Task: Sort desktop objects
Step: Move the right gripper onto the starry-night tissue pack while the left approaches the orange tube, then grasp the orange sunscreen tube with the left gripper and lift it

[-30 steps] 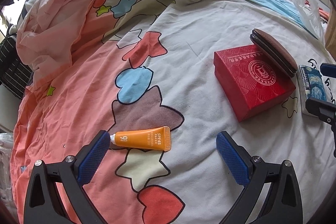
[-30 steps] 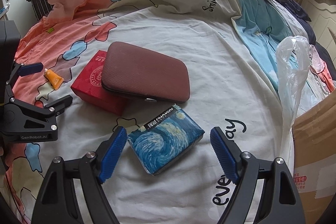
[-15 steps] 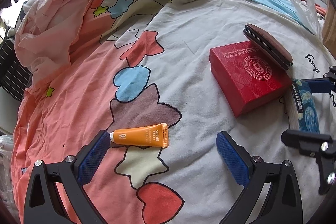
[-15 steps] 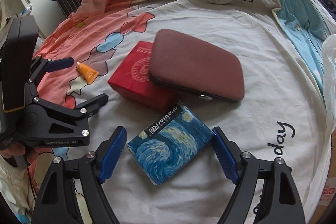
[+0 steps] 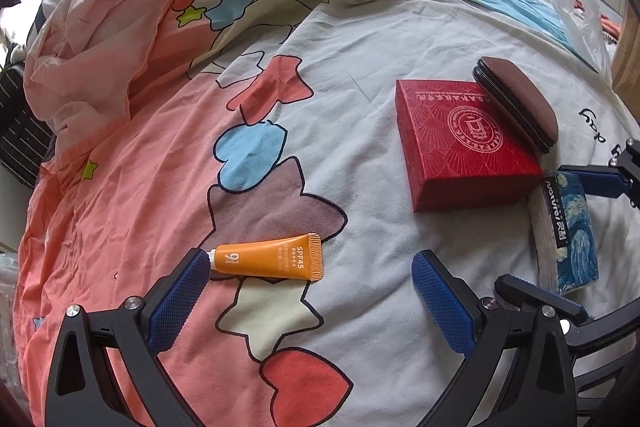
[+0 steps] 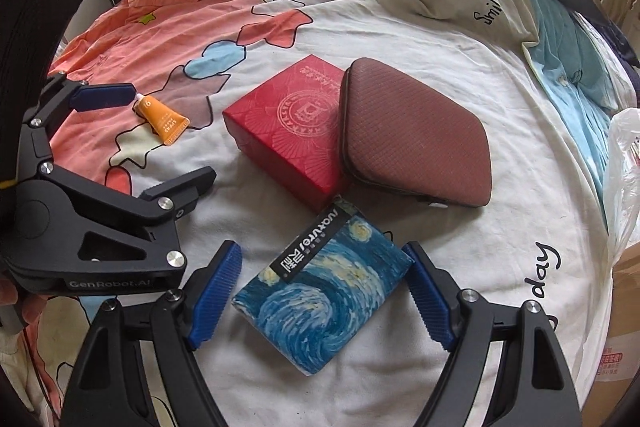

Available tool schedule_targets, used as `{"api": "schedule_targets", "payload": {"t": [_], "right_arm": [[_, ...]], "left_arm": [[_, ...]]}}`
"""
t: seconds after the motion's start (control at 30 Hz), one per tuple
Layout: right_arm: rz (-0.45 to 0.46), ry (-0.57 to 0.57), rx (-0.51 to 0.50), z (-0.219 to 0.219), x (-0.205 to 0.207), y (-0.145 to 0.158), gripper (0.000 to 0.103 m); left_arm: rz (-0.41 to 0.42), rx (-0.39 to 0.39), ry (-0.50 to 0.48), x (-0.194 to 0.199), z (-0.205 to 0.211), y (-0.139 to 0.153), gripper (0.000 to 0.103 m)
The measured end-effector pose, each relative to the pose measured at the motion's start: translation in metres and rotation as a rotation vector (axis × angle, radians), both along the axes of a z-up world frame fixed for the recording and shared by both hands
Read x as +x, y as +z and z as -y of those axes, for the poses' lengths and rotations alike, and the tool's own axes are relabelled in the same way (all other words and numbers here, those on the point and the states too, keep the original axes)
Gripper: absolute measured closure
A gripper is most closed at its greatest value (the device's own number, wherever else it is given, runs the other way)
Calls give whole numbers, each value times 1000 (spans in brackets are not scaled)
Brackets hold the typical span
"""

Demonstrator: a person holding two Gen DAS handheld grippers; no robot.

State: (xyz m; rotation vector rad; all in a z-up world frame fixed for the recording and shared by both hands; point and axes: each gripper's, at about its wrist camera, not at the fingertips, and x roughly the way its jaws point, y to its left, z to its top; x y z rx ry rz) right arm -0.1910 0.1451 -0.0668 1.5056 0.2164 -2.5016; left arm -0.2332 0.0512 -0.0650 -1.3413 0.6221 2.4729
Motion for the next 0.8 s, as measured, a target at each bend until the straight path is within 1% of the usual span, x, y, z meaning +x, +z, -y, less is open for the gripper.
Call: {"api": "schedule_targets", "payload": {"t": [0.1, 0.23, 0.47, 0.57, 0.63, 0.67, 0.8], "right_arm": [[2, 2, -1, -2, 2, 0, 25], [-5, -21, -12, -9, -1, 0, 28], [-8, -23, -9, -10, -2, -1, 29], [-9, -19, -10, -10, -3, 0, 29], [-12, -16, -13, -11, -3, -1, 29], [-13, -14, -13, -11, -2, -1, 29], [-18, -8, -9, -11, -1, 0, 29]], "left_arm": [[-11, -13, -40, 5, 1, 1, 0], [-1, 8, -44, 2, 6, 1, 0], [-2, -2, 77, -13, 11, 1, 0], [-21, -24, 113, -13, 11, 3, 0], [-28, -33, 159, -14, 14, 3, 0], [-17, -17, 188, -16, 18, 2, 0], [33, 91, 290, -21, 30, 0, 0]]}}
